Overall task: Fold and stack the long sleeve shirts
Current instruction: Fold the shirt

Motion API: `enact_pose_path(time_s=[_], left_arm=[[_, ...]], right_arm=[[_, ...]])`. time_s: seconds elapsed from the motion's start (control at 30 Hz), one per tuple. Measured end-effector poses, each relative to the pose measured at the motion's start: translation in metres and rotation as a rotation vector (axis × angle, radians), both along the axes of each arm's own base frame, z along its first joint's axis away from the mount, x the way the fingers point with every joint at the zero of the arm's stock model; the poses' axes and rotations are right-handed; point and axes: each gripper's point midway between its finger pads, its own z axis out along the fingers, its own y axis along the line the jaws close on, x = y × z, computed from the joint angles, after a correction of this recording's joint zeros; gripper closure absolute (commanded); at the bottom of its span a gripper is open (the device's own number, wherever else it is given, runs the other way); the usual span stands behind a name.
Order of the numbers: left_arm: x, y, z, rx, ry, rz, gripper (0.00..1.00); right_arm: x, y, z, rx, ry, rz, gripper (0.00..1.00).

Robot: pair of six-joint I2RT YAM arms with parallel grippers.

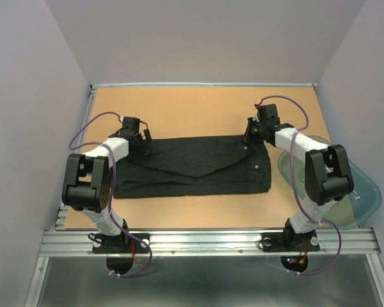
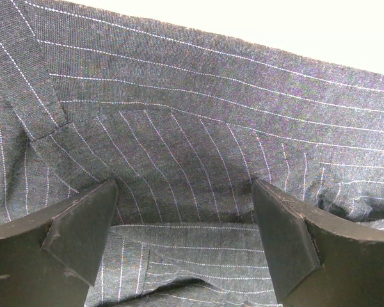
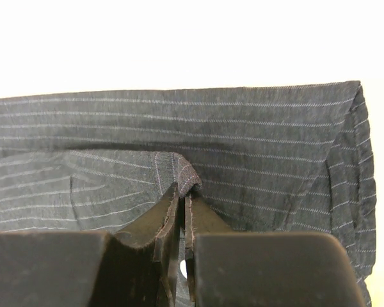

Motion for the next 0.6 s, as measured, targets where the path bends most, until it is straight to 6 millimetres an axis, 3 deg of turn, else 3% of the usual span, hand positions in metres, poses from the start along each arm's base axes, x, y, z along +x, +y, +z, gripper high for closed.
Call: enact_pose_path(time_s=[0.17,0.37,0.6], left_arm=[[0.000,0.000,-0.001,0.001,0.001,0.001,0.01],[0.000,0.001,-0.001,0.004,0.001,0.002,0.01],[0.001,0.001,-0.001,0.004,0.000,0.002,0.01]], right_arm=[[0.002,-0.008,-0.005,-0.011,-0.010,-0.029,1.00],[-0.014,-0.020,-0.029,-0.024,0.049,-0.068,0.99],[-0.032,-0.023,-0.040,-0.018,0.094,-0.087,0.93]])
